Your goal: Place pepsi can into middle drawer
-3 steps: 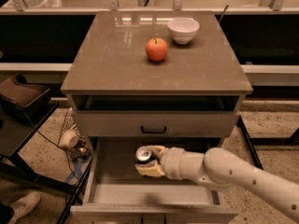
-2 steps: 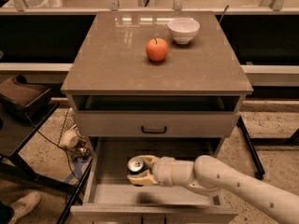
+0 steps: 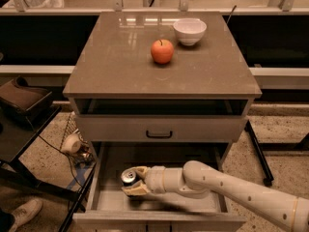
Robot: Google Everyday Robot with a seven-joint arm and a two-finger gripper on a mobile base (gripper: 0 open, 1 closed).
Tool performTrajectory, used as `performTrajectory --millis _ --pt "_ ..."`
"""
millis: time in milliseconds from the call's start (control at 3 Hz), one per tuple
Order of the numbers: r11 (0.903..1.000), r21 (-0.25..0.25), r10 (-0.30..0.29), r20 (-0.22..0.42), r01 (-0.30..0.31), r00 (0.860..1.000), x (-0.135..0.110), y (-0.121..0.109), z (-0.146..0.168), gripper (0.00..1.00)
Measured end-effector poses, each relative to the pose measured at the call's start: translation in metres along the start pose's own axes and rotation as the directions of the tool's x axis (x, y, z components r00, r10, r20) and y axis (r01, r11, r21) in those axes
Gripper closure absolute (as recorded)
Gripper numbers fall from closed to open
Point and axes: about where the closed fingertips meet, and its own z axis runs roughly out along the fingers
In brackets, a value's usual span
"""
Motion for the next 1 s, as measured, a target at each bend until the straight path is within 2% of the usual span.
performTrajectory --millis 333,667,1000 --pt "0.9993 -0.035 -0.01 0.001 0.01 1.0 0.006 -0.003 0.026 1.0" --pt "0.9989 -0.046 0.006 0.009 -0.006 1.0 0.016 -0.004 0.04 1.0" --pt "0.9988 -0.048 0.007 0.01 -0.006 1.0 0.015 -0.003 0.041 0.82"
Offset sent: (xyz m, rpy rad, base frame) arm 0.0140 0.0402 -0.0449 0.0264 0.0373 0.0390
